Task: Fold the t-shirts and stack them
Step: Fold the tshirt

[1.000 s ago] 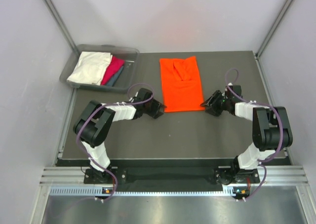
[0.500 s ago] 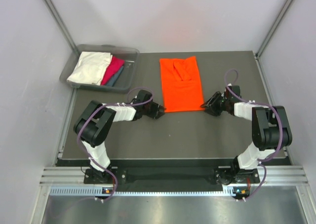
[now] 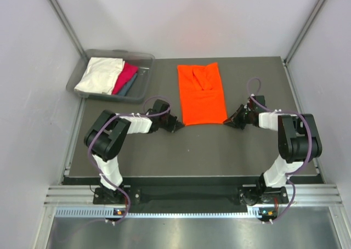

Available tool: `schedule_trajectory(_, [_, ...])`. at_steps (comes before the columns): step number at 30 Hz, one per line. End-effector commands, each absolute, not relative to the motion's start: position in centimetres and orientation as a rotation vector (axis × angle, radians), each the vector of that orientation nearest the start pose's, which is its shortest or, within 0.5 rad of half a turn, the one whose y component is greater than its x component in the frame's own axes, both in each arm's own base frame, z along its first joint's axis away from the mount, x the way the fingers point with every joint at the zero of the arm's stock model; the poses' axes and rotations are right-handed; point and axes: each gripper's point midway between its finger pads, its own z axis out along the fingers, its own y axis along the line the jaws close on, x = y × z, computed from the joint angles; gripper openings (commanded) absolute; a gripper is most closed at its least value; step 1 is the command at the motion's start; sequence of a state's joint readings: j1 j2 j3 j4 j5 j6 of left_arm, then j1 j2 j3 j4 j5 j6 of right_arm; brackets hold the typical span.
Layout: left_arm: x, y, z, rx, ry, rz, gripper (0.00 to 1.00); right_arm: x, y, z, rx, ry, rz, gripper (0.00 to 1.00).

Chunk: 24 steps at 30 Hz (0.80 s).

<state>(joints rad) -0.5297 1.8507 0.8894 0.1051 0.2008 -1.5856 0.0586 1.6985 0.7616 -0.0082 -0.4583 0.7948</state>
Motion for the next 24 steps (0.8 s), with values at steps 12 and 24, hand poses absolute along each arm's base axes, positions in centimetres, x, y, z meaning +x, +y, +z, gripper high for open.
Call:
schedule_trajectory(12, [22.2, -23.9, 1.9, -1.047, 2.596, -0.799, 0.0, 23.3, 15.2, 4.2, 0.595, 2.58, 0.799, 0.0])
schedule_trajectory(24, [15.5, -21.8, 10.1, -0.903, 2.472, -0.949, 0.0, 13.7, 15.4, 7.5, 0.488, 2.556, 0.862, 0.0])
